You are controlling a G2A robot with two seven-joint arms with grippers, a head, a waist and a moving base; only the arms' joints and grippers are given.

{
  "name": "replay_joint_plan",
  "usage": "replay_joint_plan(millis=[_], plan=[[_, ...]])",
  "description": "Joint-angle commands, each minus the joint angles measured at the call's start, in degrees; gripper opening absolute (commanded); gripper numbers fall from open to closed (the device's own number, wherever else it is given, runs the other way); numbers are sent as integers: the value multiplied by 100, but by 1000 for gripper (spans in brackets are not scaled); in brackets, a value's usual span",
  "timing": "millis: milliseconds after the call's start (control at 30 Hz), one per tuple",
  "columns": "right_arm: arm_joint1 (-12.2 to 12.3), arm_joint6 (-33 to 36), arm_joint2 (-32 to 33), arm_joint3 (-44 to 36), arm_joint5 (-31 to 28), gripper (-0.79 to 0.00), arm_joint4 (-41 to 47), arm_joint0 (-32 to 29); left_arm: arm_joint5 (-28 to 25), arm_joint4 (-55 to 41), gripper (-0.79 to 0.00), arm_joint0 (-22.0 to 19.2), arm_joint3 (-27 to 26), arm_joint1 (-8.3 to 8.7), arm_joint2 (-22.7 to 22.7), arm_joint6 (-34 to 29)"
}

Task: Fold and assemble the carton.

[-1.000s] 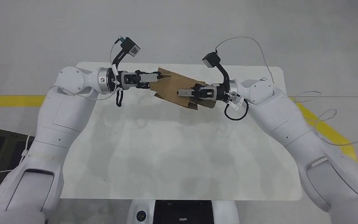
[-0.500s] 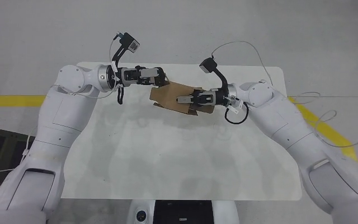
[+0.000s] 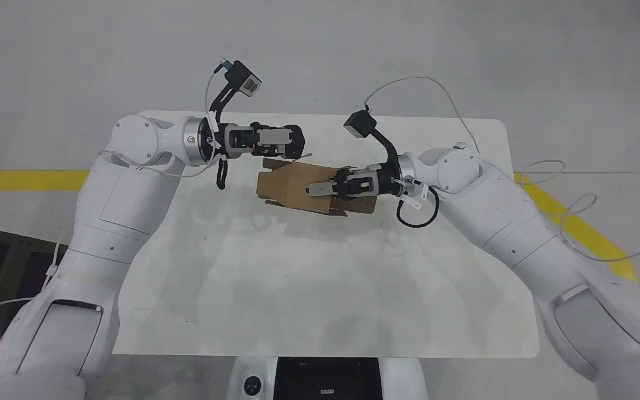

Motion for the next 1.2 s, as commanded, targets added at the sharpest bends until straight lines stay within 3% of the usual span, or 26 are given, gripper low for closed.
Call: replay_joint_plan(millis=[0, 300, 600, 1167], plan=[[-1, -21, -39, -5, -21, -785, 11, 16, 12, -9, 0, 12, -16, -3, -6, -27], [17, -88, -168, -64, -89, -785, 109, 63, 123, -12, 0, 65, -22, -3, -45, -170], [110, -164, -95, 159, -164, -785, 234, 74, 30, 536, 0, 19, 206, 48, -261, 267], [41, -413, 111, 829, -412, -785, 226, 136, 74, 549, 0, 251, -225, 92, -398, 161]])
